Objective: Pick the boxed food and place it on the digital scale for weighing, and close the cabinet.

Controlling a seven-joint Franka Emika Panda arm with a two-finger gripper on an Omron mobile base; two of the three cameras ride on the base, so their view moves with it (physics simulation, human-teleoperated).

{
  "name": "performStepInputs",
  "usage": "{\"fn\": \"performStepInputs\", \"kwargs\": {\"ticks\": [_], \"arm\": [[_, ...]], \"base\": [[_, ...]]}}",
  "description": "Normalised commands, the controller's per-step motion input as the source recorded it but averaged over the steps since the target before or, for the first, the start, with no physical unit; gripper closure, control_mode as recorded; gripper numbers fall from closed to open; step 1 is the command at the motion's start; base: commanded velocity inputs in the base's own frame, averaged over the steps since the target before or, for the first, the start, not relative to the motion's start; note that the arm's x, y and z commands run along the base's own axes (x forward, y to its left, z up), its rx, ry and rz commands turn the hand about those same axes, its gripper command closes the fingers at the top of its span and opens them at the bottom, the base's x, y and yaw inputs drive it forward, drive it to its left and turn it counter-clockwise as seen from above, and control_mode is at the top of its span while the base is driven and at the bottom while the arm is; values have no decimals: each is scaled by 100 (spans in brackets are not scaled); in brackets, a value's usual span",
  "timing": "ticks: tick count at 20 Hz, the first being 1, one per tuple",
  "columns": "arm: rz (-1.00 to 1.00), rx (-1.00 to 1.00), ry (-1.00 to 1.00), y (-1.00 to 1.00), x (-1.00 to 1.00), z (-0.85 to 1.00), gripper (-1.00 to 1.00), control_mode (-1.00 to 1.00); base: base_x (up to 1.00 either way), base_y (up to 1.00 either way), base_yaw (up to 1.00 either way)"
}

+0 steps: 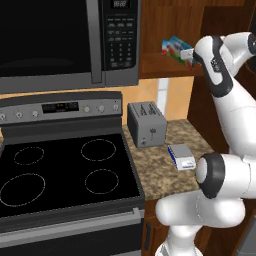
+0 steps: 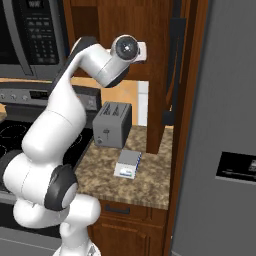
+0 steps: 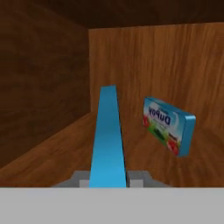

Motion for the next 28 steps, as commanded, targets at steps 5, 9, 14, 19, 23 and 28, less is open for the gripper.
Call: {"fn": "performStepInputs", "kwargs": {"ticks": [5,9,14,19,23,28], "arm": [[-11,0,17,3,-100,25,100,-100],[-4,0,0,0,-100,1,100,-100],[-2,-1,0,1,-100,-14,100,-100],[0,-1,12,0,-76,-47,100,-100],[0,0,16,0,-61,-58,100,-100],[4,-1,4,0,-23,-68,100,-100]], "base": [[0,0,0],[0,0,0],[0,0,0],[0,0,0],[0,0,0],[0,0,0]]}}
